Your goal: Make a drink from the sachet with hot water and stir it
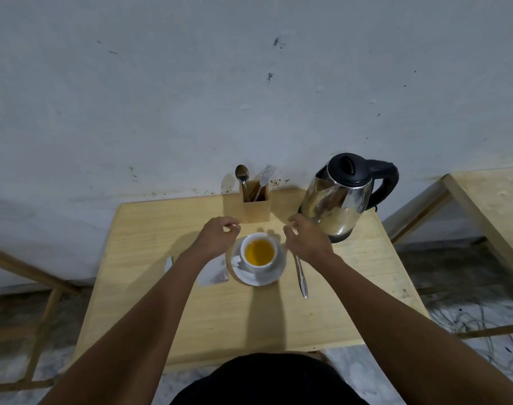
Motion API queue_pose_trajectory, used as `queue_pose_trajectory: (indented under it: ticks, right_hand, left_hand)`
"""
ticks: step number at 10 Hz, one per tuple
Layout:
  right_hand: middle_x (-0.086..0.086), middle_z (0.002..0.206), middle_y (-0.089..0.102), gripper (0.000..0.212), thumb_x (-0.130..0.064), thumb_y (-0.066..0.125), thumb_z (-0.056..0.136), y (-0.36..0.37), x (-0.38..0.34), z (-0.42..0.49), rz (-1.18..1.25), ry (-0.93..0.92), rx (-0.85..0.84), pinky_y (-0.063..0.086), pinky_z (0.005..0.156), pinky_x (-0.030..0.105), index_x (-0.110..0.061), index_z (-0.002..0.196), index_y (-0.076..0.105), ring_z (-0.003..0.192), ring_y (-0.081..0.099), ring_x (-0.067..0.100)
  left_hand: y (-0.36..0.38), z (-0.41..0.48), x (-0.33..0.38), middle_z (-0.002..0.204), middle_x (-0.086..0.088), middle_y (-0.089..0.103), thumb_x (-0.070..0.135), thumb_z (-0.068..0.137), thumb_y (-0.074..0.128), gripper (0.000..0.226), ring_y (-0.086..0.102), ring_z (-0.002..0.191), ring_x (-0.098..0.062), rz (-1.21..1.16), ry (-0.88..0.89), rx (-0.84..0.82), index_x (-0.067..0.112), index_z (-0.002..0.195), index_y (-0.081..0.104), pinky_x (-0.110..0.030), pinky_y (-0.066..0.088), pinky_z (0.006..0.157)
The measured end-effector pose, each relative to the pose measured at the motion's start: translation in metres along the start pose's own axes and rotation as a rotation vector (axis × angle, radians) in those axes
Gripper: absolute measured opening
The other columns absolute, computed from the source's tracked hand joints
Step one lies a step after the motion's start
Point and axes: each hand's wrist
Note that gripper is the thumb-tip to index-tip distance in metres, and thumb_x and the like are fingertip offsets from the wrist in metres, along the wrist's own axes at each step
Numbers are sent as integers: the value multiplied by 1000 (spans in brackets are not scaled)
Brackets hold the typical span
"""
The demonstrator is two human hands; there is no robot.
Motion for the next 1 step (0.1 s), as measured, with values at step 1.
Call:
queue_pose_trajectory:
  ticks: [1]
  right_hand:
    - [4,128,60,38,-35,50,97,-28,-40,18,44,-103,78,48,93,38,-19,131,55,105,60,21]
  left_hand:
    - [-28,10,43,126,-2,61,30,93,53,34,54,117,-18,34,90,41,14,121,63,-25,39,91]
Point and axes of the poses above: each hand's wrist, its own z-axis towards the middle knuckle, its own y-axis out of the palm, x = y × z
